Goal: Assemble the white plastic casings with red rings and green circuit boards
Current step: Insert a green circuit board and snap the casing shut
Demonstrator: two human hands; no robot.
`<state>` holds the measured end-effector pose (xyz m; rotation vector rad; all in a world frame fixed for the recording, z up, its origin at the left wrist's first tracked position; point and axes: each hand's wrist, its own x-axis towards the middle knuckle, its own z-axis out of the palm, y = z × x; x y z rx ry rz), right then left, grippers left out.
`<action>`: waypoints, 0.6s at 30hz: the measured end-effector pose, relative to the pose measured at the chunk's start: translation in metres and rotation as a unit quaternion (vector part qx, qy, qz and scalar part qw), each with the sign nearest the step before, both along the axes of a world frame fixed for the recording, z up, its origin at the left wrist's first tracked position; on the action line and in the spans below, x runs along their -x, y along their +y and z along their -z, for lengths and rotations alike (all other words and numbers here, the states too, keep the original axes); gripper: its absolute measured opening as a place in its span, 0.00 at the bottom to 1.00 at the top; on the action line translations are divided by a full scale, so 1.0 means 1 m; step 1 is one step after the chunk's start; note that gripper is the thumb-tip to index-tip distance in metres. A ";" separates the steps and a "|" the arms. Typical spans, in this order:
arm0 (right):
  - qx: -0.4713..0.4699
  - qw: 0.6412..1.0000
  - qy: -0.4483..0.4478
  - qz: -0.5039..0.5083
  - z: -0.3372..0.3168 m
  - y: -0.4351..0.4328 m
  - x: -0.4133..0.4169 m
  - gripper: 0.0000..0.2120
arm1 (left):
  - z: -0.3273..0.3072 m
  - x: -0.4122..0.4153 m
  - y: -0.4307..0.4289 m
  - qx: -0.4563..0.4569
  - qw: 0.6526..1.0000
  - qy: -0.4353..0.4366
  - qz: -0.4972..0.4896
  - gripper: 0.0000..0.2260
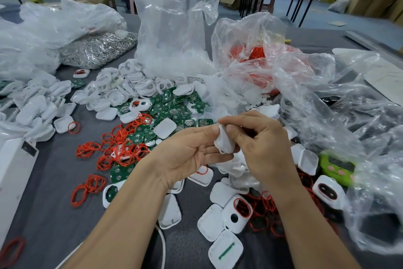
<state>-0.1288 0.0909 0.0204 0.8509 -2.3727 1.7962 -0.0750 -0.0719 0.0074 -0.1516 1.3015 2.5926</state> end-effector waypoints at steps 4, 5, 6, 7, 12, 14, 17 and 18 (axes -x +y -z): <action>-0.016 0.999 0.021 0.038 0.005 -0.003 -0.001 0.07 | 0.002 0.000 -0.001 0.011 1.000 0.004 -0.005 0.12; -0.027 0.998 0.034 0.052 0.007 -0.003 -0.002 0.06 | 0.002 0.001 -0.001 0.013 1.000 0.005 -0.007 0.12; -0.042 0.996 0.049 0.066 0.008 -0.004 -0.002 0.06 | 0.002 0.001 -0.001 0.014 1.000 0.004 -0.013 0.13; -0.058 0.993 0.059 0.079 0.010 -0.004 -0.002 0.07 | 0.003 0.002 -0.001 0.018 1.000 0.001 -0.021 0.14; -0.083 0.990 -0.013 0.116 0.013 -0.006 -0.001 0.09 | 0.003 0.003 0.006 0.048 0.997 -0.003 -0.061 0.11; -0.068 0.991 -0.054 0.099 0.014 -0.005 -0.002 0.09 | 0.002 0.003 0.007 0.048 0.997 0.008 -0.063 0.11; -0.043 0.993 -0.085 0.069 0.015 -0.004 -0.002 0.08 | 0.003 0.002 0.007 0.063 0.996 0.020 -0.060 0.11; -0.025 0.993 -0.098 0.062 0.015 -0.005 -0.002 0.08 | 0.003 0.002 0.007 0.069 0.995 0.021 -0.064 0.11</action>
